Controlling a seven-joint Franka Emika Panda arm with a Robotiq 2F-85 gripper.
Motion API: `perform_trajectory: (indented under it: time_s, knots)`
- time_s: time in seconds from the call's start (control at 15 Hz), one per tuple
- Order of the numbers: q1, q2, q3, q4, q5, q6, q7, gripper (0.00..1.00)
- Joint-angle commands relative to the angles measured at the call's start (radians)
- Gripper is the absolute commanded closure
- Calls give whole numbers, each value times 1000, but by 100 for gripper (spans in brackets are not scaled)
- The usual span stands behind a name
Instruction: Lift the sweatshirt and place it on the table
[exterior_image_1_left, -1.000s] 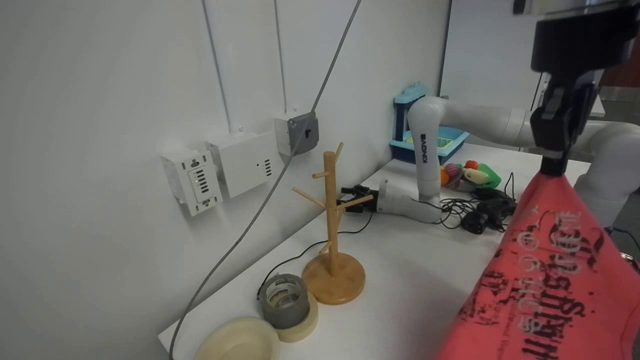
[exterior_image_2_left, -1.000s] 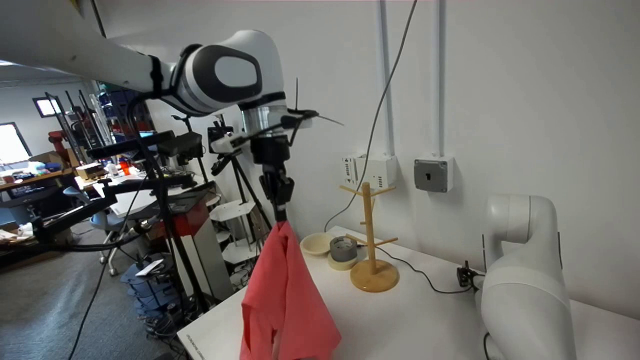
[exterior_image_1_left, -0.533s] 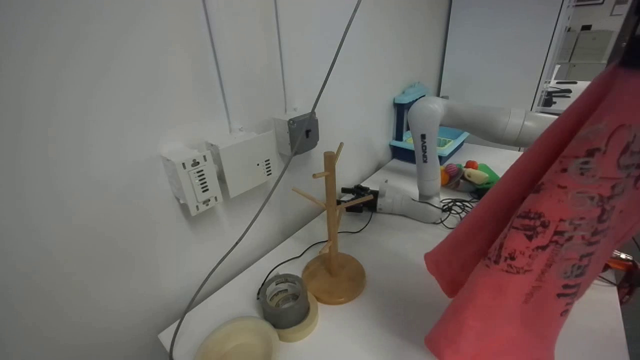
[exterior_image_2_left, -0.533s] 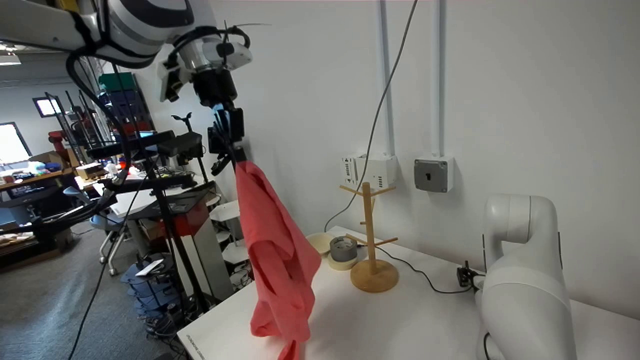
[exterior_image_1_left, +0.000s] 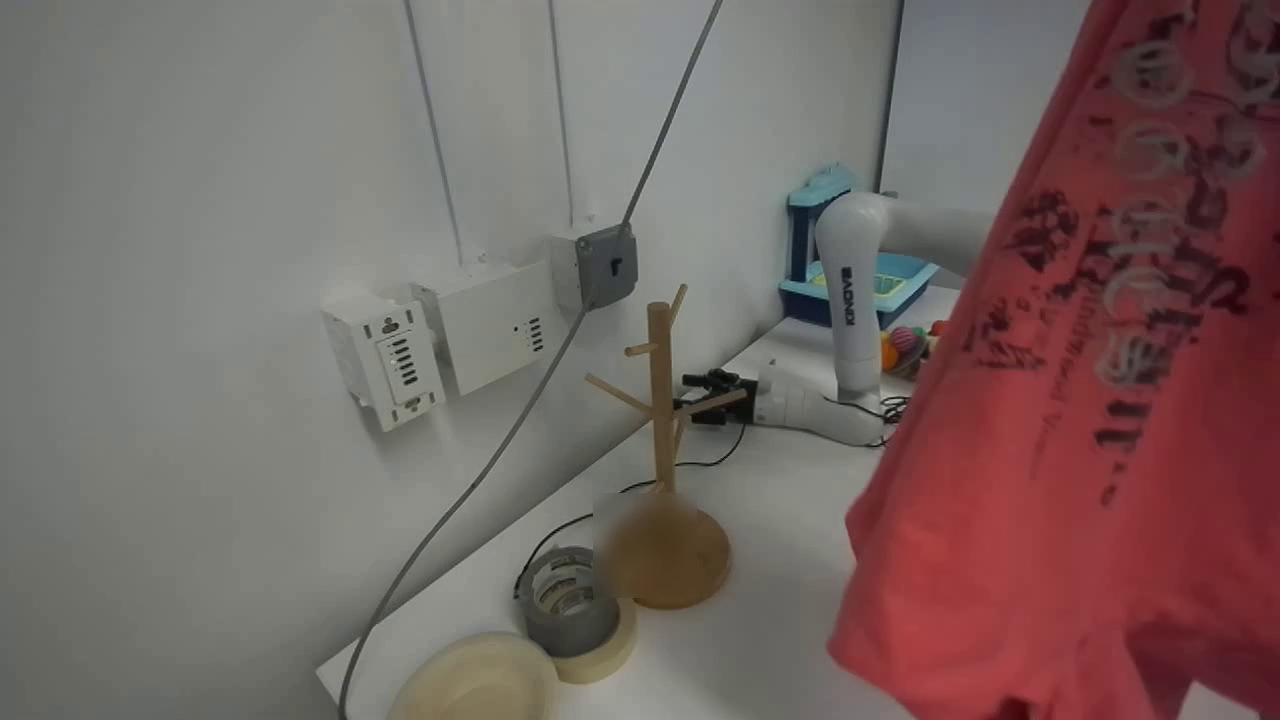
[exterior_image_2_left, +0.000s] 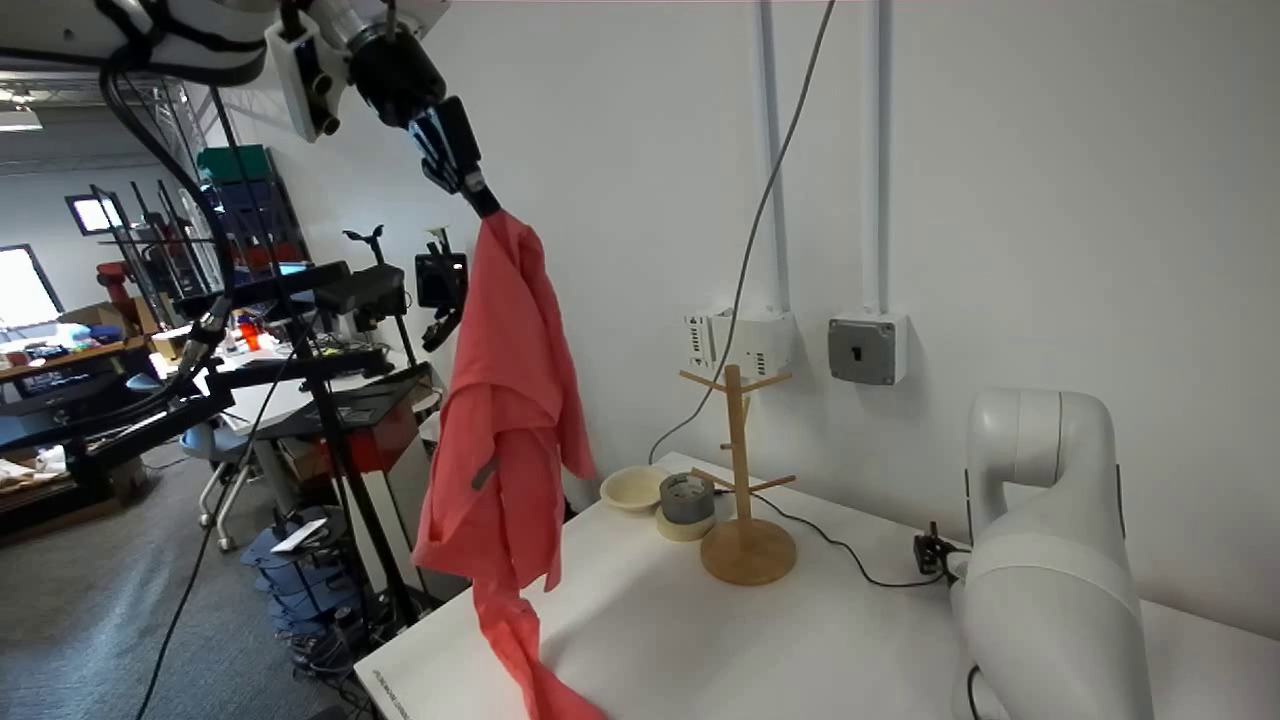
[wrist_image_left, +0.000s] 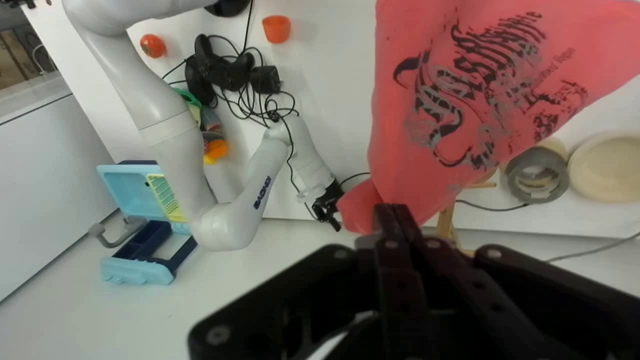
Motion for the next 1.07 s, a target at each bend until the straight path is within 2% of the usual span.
perform_trajectory:
  time_s: [0.0, 0.07, 0.13, 0.2, 0.33, 0.4, 0.6, 0.73, 0.8, 1.0]
  knots:
    - [-19, 19, 7, 58, -126, 59, 102, 100]
    - [-16, 23, 10, 59, -138, 42, 119, 100]
    - [-8, 34, 3, 75, -97, 4, 79, 100]
    - [2, 45, -10, 91, -15, -28, 16, 100]
    - [5, 57, -24, 92, 77, -47, -39, 100]
    - [-6, 56, -6, 67, -9, -29, 43, 100]
    - [11, 87, -28, 84, 124, -103, -97, 100]
    - [-1, 88, -10, 45, -36, -57, 45, 100]
    - [0, 96, -10, 41, -79, -57, 65, 100]
    - [7, 136, -18, 46, -129, -62, 99, 100]
